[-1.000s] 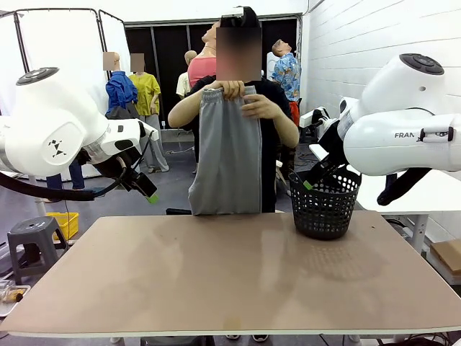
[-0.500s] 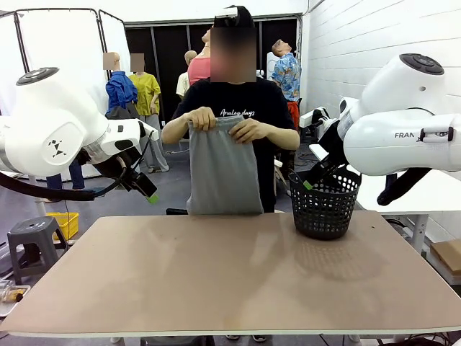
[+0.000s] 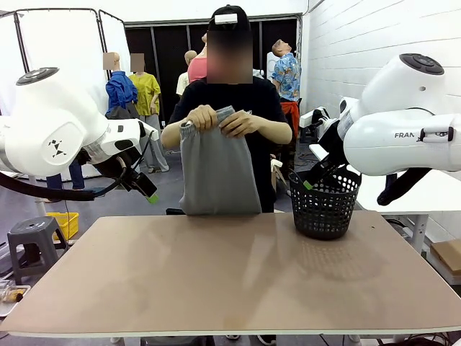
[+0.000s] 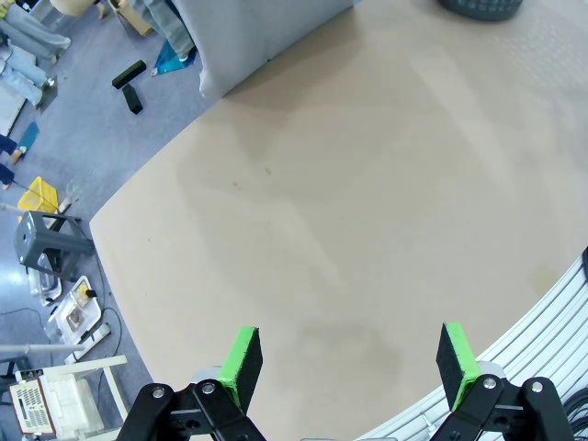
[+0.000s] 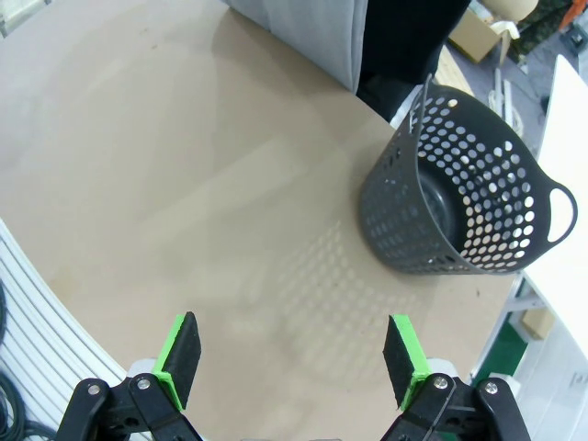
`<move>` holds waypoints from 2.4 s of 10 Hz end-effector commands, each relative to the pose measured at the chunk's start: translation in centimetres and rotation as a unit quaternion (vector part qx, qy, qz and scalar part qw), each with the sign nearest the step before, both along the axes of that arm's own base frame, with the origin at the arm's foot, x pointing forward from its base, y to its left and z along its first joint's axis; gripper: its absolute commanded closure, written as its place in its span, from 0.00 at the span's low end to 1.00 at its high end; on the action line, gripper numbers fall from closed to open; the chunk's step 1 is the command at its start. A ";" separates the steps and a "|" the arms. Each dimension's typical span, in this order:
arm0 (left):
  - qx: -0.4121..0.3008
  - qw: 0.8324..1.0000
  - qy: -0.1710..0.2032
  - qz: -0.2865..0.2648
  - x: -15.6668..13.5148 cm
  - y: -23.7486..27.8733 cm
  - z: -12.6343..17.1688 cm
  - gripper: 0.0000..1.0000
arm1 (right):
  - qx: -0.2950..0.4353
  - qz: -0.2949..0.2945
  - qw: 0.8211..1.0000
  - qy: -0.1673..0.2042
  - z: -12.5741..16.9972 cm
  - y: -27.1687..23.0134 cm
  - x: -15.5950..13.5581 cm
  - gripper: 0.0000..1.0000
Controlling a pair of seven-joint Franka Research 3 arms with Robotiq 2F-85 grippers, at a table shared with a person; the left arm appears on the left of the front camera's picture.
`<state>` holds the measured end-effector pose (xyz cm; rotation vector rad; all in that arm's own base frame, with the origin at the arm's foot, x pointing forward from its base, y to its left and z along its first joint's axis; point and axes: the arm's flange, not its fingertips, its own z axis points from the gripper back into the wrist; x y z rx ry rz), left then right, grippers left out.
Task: Fold the training pants.
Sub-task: Grab both ends of the Training pants handed by a person.
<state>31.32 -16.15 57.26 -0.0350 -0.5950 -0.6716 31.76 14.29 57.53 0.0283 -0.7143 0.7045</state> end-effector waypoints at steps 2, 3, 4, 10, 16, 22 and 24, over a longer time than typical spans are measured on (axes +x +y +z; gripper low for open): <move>-0.001 1.000 0.001 0.000 0.1 0.0 0.0 0.00 | -0.001 0.000 1.000 0.004 -0.3 0.0 0.2 0.00; -0.001 1.000 0.001 0.000 0.1 0.0 0.0 0.00 | -0.001 0.000 1.000 0.004 -0.3 0.0 0.2 0.00; -0.001 1.000 0.001 0.000 0.1 0.0 0.0 0.00 | -0.001 0.000 1.000 0.004 -0.3 0.0 0.2 0.00; -0.001 1.000 0.001 0.000 0.1 0.0 0.0 0.00 | -0.001 0.000 1.000 0.004 -0.3 0.0 0.2 0.00; -0.001 1.000 0.001 0.000 0.1 0.0 0.0 0.00 | -0.001 0.000 1.000 0.004 -0.3 0.0 0.2 0.00; 0.000 1.000 0.000 0.000 0.0 0.0 0.0 0.00 | 0.000 0.000 1.000 0.000 0.0 0.0 0.0 0.00; 0.052 0.995 -0.006 -0.088 0.0 0.8 1.0 0.00 | -0.054 0.104 0.993 -0.035 1.0 -0.9 0.2 0.00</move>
